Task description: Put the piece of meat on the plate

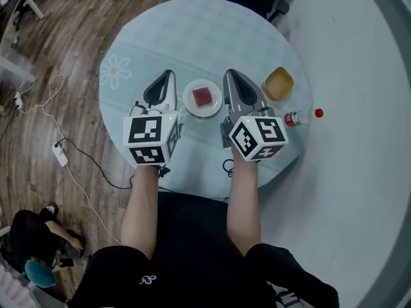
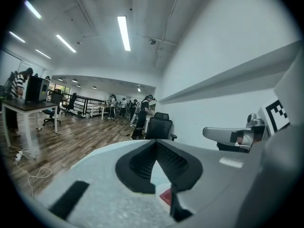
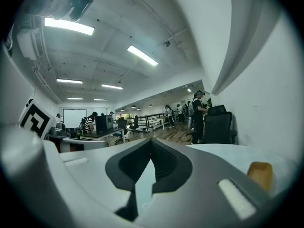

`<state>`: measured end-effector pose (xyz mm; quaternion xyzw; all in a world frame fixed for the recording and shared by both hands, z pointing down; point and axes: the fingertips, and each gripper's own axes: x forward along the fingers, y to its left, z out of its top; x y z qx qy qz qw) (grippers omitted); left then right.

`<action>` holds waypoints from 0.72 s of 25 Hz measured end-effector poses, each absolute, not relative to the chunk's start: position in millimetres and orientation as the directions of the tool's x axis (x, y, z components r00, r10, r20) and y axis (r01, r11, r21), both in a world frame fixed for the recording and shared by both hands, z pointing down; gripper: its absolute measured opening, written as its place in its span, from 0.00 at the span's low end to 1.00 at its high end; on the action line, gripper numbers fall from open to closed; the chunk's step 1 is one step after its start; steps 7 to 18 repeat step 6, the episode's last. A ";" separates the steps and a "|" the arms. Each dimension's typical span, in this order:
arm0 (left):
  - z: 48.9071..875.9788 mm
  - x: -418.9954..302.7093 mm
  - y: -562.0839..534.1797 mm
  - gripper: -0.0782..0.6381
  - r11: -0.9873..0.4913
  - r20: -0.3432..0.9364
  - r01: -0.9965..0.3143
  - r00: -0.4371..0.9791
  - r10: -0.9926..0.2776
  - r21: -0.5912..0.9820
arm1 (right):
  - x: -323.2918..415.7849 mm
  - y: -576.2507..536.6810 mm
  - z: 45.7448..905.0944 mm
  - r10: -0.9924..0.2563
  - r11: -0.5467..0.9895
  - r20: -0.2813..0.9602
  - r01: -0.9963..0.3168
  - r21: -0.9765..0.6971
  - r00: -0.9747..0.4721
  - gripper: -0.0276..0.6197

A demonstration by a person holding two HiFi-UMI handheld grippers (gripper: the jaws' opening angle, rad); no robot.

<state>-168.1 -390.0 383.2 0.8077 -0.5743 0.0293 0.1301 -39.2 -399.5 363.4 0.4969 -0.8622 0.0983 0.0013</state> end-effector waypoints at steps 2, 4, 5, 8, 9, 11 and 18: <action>385.4 -166.0 -388.4 0.10 -0.314 0.201 -0.932 0.348 -0.916 0.180 | -39.3 -398.6 359.3 -0.856 0.487 0.096 -0.855 -0.179 -0.508 0.06; 390.3 -166.5 -386.7 0.10 -0.317 0.208 -0.930 0.353 -0.912 0.185 | -43.8 -397.4 352.2 -0.852 0.497 0.079 -0.847 -0.187 -0.517 0.06; 393.2 -167.7 -386.0 0.10 -0.317 0.212 -0.930 0.353 -0.911 0.188 | -47.3 -396.8 348.2 -0.849 0.504 0.069 -0.843 -0.185 -0.523 0.06; 396.0 -169.1 -385.4 0.10 -0.316 0.217 -0.930 0.354 -0.910 0.190 | -51.1 -396.2 344.2 -0.846 0.512 0.058 -0.839 -0.182 -0.529 0.06; 396.0 -169.1 -385.4 0.10 -0.316 0.217 -0.930 0.354 -0.910 0.190 | -51.1 -396.2 344.2 -0.846 0.512 0.058 -0.839 -0.182 -0.529 0.06; 396.0 -169.1 -385.4 0.10 -0.316 0.217 -0.930 0.354 -0.910 0.190 | -51.1 -396.2 344.2 -0.846 0.512 0.058 -0.839 -0.182 -0.529 0.06; 396.0 -169.1 -385.4 0.10 -0.316 0.217 -0.930 0.354 -0.910 0.190 | -51.1 -396.2 344.2 -0.846 0.512 0.058 -0.839 -0.182 -0.529 0.06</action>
